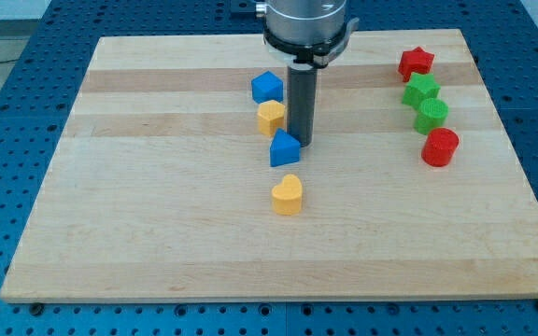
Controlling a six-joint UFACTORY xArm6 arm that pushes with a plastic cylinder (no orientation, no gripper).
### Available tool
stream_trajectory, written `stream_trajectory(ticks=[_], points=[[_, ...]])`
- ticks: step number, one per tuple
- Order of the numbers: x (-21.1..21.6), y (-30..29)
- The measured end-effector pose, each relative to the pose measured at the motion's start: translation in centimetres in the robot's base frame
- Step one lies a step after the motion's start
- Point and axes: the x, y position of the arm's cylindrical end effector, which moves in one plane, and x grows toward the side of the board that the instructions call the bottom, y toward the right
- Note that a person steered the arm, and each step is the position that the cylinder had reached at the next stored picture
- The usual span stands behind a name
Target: Push the yellow heart slightly towards the blue triangle
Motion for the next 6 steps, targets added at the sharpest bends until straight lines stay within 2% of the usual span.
stream_trajectory(ticks=[1,2,3,5,6], points=[[0.1,-0.6],[0.1,1.4],[0.5,6.8],[11.3,6.9],[12.4,5.0]])
